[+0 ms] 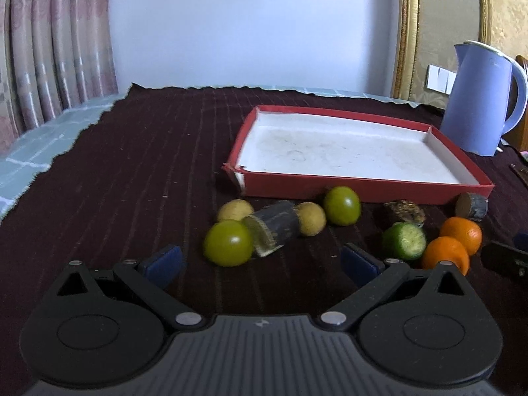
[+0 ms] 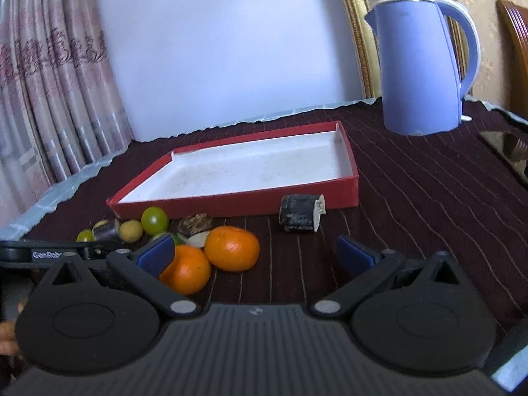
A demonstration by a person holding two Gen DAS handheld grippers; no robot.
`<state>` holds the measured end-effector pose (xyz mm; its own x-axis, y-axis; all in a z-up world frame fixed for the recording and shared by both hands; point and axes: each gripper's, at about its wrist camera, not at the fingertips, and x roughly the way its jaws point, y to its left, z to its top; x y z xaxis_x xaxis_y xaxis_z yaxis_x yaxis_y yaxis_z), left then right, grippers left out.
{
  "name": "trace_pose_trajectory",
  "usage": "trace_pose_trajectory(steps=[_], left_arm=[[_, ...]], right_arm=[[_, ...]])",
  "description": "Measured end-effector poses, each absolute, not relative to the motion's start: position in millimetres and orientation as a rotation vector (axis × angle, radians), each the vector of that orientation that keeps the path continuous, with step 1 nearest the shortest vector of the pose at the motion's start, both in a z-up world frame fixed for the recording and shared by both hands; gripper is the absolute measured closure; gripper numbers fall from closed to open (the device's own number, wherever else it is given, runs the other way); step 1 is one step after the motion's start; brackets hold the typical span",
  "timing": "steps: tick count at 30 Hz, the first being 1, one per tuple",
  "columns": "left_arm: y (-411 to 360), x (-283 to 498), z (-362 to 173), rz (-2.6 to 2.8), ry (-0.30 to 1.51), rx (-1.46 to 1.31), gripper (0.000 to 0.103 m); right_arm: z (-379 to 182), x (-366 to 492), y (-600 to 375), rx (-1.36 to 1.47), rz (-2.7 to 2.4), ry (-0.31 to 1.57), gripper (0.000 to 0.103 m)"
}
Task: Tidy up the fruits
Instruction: 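Move both tools toward the fruit cluster beside the red tray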
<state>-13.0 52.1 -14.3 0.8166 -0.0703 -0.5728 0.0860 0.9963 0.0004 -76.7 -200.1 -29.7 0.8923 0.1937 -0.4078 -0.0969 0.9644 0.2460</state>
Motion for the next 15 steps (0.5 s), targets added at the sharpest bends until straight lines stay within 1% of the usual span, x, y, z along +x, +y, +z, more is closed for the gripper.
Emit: trace_pose_trajectory(steps=[4,5,7,11,15], left_arm=[[65.5,-13.6,-12.8,-0.072,0.605,0.028,0.0],[68.8,-13.4,-12.9,-0.07,0.605,0.025,0.0],[75.0,-12.8,-12.8,-0.072,0.607,0.026,0.0],[81.3,-14.1,-14.2,-0.075,0.608,0.039,0.0],[86.6,-15.8,-16.7,-0.057,0.601,0.056,0.0]], right_arm=[[-26.9,-82.4,-185.9,0.162,0.201,0.45,0.0],[-25.4,-83.5,-182.1,0.149,0.207,0.452,0.002],[-22.2,-84.7,-176.7,0.132,0.22,0.461,0.012],[-21.6,-86.2,-170.7,0.093,0.24,0.476,0.012],[-20.3,-89.1,-174.0,0.084,0.245,0.478,0.018]])
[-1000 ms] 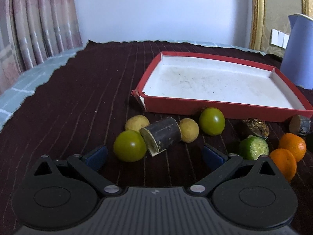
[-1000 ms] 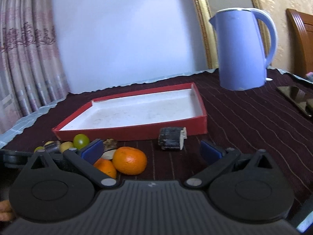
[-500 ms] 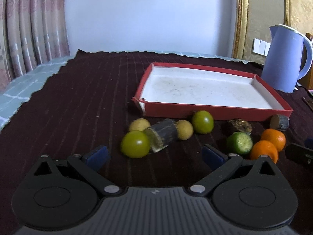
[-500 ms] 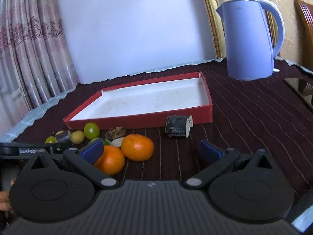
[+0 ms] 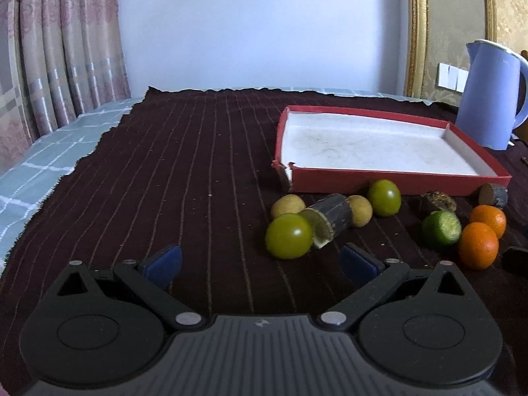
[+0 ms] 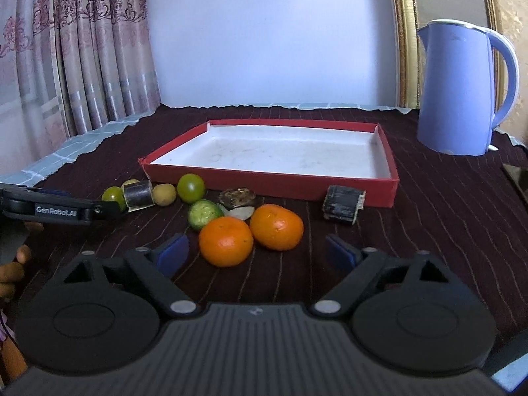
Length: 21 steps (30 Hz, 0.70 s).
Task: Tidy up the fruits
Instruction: 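Move both tools toward the fruit cluster beside the red tray, then grasp the dark cylinder with the right gripper while the left grasps the green lime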
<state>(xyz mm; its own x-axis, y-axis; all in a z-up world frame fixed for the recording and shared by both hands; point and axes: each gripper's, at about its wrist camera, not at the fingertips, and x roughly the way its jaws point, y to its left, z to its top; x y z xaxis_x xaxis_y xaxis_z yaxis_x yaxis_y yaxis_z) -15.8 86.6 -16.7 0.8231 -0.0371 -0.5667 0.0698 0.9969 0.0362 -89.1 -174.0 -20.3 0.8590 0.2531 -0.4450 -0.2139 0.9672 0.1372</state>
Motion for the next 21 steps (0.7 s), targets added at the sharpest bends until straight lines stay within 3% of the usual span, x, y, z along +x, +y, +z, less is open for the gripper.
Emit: trace_pose_trajectory(steps=[9,13,17,20,21], left_arm=[[81.7,-14.9,-18.6,-0.089,0.624,0.046,0.0],[74.9,-16.5,-19.6,-0.088,0.618,0.064,0.0],[70.3,-18.8,-20.4,-0.079,0.602,0.097,0.0],[71.4,-19.0,-20.1,-0.083,0.6,0.098,0.0],[72.5,-18.7,-19.9,-0.085,0.602,0.094,0.0]], right_arm=[[-10.8,-66.8,-215.4,0.113,0.049,0.473,0.021],[-10.6,-45.7,-227.3,0.167,0.034,0.517,0.033],[-10.0,-28.2,-219.9,0.172,0.037,0.539,0.038],[-14.9,-13.1,-210.0,0.169,0.036,0.578,0.051],[-16.7,-8.1,-207.0,0.16,0.027,0.592,0.062]])
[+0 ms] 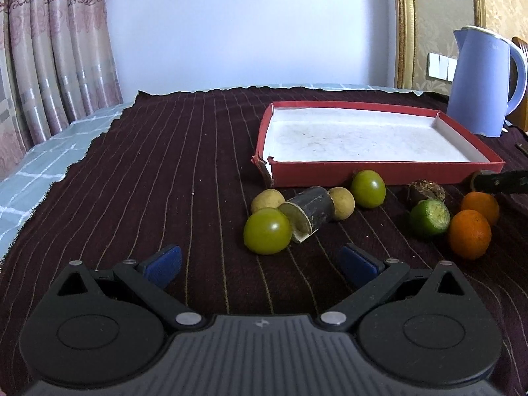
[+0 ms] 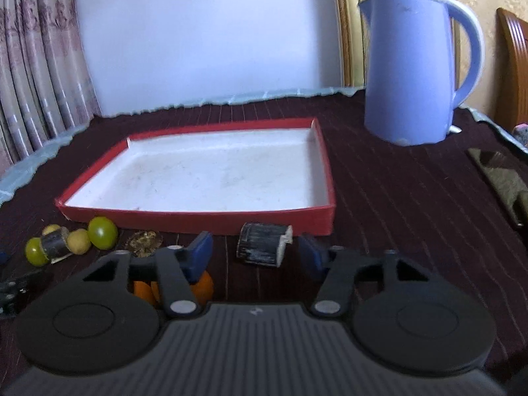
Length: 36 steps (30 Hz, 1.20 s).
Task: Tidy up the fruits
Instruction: 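Grasp the dark cylinder with the right gripper while the left grasps the green lime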
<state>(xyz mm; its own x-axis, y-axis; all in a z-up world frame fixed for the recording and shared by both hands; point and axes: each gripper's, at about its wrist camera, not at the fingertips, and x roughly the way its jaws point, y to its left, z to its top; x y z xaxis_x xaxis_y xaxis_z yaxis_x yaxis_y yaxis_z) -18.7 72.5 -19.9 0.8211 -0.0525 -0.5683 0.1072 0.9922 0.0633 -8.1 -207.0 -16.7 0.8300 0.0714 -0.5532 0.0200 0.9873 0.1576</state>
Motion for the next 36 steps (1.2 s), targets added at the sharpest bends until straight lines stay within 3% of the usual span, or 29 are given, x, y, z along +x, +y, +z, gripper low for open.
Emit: trace_pose_trajectory(steps=[1,3,10,20,21,23,24,25,27,29,36], left_arm=[[74.2,-18.3,-19.8,-0.087,0.603,0.089,0.0],[77.3,-17.1,-19.7,-0.088,0.604,0.082,0.0],[90.1,-10.0,-15.8,-0.107,0.607,0.087,0.0],[77.7,6.2,-13.9,-0.202,0.561,0.325,0.0],[75.1,8.0,-15.2,-0.215,0.558,0.341,0.004],[71.9,14.4,-18.1,-0.243,0.583,0.352,0.022],[71.4,16.9,-18.9,-0.256,0.604,0.343,0.043],[72.4,20.6,-19.4,-0.279,0.629,0.325,0.051],[76.5,24.4,-17.7,-0.301,0.651,0.28,0.055],[80.3,26.2,-16.9,-0.321,0.669,0.242,0.071],[81.2,11.0,-15.6,-0.304,0.645,0.248,0.072]], right_arm=[[-18.5,-4.5,-204.0,0.148,0.017,0.604,0.07],[-20.9,-0.8,-200.5,0.124,0.001,0.61,0.074],[-19.6,-17.4,-206.0,0.124,0.011,0.571,0.074],[-16.7,-32.7,-213.9,0.182,0.047,0.534,0.075],[-16.7,-33.5,-214.1,0.185,0.047,0.531,0.075],[-16.9,-34.5,-213.6,0.185,0.046,0.523,0.075],[-17.0,-34.7,-213.1,0.185,0.047,0.523,0.075],[-17.0,-35.0,-212.7,0.185,0.047,0.522,0.075],[-16.4,-35.4,-212.3,0.185,0.046,0.519,0.075],[-15.2,-36.5,-212.6,0.185,0.045,0.512,0.075],[-12.8,-39.9,-211.5,0.171,0.049,0.504,0.078]])
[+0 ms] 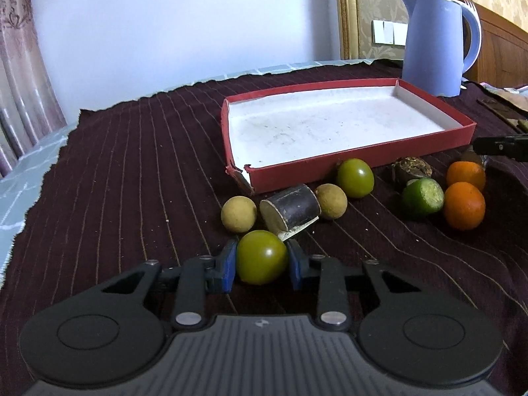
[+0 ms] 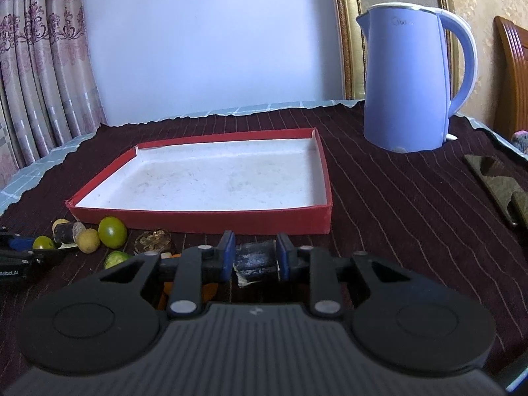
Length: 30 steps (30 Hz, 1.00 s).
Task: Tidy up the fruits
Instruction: 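Grasp the dark cylinder with the right gripper while the left grasps the green lime, then carry the dark cylinder with the right tool while the left carries the lime over the tray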
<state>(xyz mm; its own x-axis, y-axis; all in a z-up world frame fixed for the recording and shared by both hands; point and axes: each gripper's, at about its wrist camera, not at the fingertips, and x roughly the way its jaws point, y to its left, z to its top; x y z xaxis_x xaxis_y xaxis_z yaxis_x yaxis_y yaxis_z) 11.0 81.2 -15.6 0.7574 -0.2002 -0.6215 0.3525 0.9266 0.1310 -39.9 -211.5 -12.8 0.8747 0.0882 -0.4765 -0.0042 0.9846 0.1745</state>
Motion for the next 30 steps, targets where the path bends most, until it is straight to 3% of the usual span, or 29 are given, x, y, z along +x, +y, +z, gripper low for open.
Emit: trace_pose_trajectory(steps=[6,8,12,14,15,16,18,20,22,23,27,30], left_arm=[[73.9,-3.7,3.5,-0.295,0.582,0.225,0.072],[67.0,-7.4,10.3,-0.303,0.562,0.221,0.072],[49.8,-9.8,16.1,-0.32,0.531,0.239,0.072],[44.0,-11.6,15.4,-0.331,0.528,0.244,0.072],[42.4,-11.7,14.7,-0.334,0.531,0.242,0.072],[41.0,-12.0,13.7,-0.338,0.533,0.241,0.072],[39.3,-11.8,11.9,-0.343,0.538,0.239,0.072],[36.8,-10.7,10.7,-0.343,0.546,0.238,0.072],[35.9,-11.1,10.4,-0.349,0.55,0.237,0.072],[35.9,-12.0,10.6,-0.353,0.549,0.238,0.072],[34.1,-12.9,11.3,-0.35,0.542,0.245,0.072],[33.1,-12.5,11.5,-0.352,0.545,0.233,0.072]], right_arm=[[-12.4,-40.8,-214.4,0.175,0.056,0.504,0.078],[-11.8,-41.5,-214.5,0.169,0.041,0.503,0.09],[-10.5,-42.3,-212.4,0.131,0.043,0.517,0.09],[-11.8,-44.6,-209.0,0.096,0.002,0.506,0.072],[-12.4,-46.0,-207.5,0.082,-0.011,0.501,0.04],[-12.9,-47.9,-204.4,0.056,-0.004,0.49,0.023],[-13.8,-46.5,-197.9,0.019,0.008,0.501,0.029],[-13.3,-43.3,-196.7,0.023,0.02,0.508,0.042],[-13.6,-37.1,-199.9,0.047,0.021,0.529,0.061],[-15.0,-34.4,-202.8,0.062,0.015,0.539,0.065],[-20.8,-34.4,-220.7,0.18,0.054,0.559,0.066],[-20.5,-32.0,-211.0,0.096,0.04,0.575,0.065]])
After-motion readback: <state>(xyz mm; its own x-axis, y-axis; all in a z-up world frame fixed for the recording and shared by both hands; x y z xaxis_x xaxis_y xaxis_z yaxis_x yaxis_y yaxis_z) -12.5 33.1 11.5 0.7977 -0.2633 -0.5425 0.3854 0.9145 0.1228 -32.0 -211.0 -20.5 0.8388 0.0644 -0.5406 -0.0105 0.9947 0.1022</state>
